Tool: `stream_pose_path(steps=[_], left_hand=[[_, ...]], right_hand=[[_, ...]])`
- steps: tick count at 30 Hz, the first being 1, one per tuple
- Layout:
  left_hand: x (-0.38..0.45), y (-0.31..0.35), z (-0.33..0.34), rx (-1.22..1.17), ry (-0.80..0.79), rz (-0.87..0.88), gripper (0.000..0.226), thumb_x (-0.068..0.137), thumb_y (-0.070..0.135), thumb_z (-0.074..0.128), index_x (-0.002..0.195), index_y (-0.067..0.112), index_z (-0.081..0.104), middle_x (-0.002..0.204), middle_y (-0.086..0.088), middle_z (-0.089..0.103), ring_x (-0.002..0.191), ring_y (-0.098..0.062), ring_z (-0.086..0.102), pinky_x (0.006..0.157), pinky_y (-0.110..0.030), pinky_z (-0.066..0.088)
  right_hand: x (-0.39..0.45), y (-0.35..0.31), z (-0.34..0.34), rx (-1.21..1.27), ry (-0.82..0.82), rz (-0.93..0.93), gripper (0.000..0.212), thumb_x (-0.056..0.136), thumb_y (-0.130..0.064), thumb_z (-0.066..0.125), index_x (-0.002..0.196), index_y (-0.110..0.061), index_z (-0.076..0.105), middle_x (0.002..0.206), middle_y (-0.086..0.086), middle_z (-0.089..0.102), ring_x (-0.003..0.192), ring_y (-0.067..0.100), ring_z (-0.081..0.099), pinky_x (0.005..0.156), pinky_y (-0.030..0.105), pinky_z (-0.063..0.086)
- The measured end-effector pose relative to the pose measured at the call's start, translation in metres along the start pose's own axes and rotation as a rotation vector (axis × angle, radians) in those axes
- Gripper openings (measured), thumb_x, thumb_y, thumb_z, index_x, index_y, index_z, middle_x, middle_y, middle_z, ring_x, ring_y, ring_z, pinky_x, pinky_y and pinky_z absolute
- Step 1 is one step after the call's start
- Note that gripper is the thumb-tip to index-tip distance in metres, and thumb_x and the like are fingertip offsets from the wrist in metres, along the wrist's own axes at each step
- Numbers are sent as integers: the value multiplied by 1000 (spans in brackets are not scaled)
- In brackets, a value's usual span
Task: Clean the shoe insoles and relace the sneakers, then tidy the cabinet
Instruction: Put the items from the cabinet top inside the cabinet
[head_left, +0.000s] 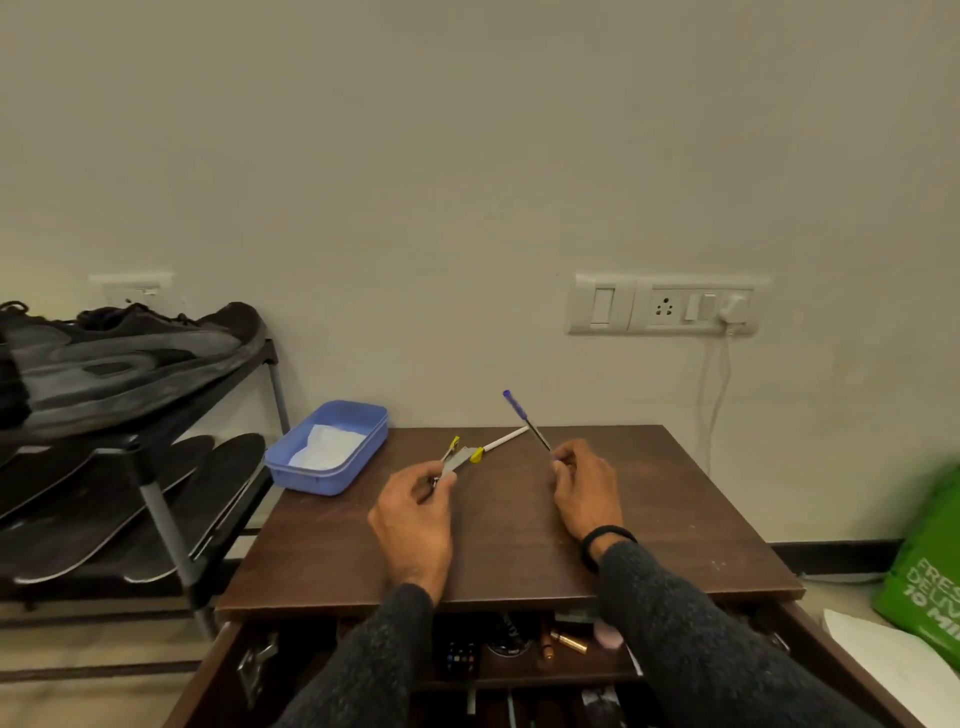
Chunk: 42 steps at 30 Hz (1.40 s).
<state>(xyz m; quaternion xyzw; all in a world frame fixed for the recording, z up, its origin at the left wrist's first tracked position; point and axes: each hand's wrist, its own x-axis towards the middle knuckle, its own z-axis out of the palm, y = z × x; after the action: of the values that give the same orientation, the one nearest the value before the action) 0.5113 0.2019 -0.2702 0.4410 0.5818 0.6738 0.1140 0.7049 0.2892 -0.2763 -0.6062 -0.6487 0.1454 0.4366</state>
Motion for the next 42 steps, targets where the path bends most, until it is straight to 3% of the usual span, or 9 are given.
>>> stream_pose_path(steps=[6,14,17,21,29,34,37,40,42], left_hand=[[-47,32,-44,-133,30,-106,23,77,8,85,97,17,77,96,7,74,85,2,71,74,-8,53],[-86,37,-129,-143,-75,-57,26,76,4,84,98,16,77,99,-1,76,90,-12,75,77,-24,60],[-101,26,-160,-137,-117,-74,24,77,3,83,98,13,76,99,-3,76,91,-16,76,79,-28,61],[-135,-6,-193,-18,-176,-108,25,79,5,81,101,15,75,103,-1,75,95,-12,74,79,-24,60],[-215,-120,-197,112,21,-397,26,76,8,85,96,22,74,98,3,74,87,-4,73,77,-19,59],[-213,-182,-162,165,54,-461,25,80,6,82,93,25,72,99,3,71,85,0,71,76,-18,59],[-194,-219,-140,243,30,-426,22,82,9,81,94,24,72,100,3,70,83,4,69,73,-10,55],[-178,-249,-117,316,-8,-457,17,82,10,81,93,20,73,99,0,71,83,-3,69,68,-9,51],[-171,-264,-106,351,-26,-497,15,82,11,81,90,20,72,98,-1,70,84,-13,70,69,-16,52]], right_hand=[[-36,-26,-14,85,-40,-122,11,96,-13,61,97,-24,62,98,-5,58,84,4,56,83,30,54],[-163,-56,-11,321,-7,-372,17,92,-5,67,99,-20,64,95,-10,59,79,12,60,70,21,50],[-201,-41,12,292,-22,-503,15,92,2,64,101,-9,64,101,-2,58,88,11,58,80,22,48],[-235,0,58,134,-200,-553,14,96,0,60,107,-6,64,110,2,55,103,15,56,93,25,46],[-284,93,111,-198,-425,-394,21,93,1,61,108,-13,63,106,0,54,91,14,58,83,27,53],[-286,121,139,-274,-485,-100,18,97,-6,55,108,-15,66,109,4,58,92,23,60,79,29,47],[-279,117,165,-323,-477,-44,20,95,-6,55,108,-11,70,104,12,65,90,30,63,72,28,43],[-271,111,188,-355,-476,6,19,97,-12,55,101,-10,73,91,13,70,83,30,66,64,24,35],[-266,107,202,-381,-481,37,20,96,-15,56,93,-11,75,84,11,70,80,29,67,62,24,34]])
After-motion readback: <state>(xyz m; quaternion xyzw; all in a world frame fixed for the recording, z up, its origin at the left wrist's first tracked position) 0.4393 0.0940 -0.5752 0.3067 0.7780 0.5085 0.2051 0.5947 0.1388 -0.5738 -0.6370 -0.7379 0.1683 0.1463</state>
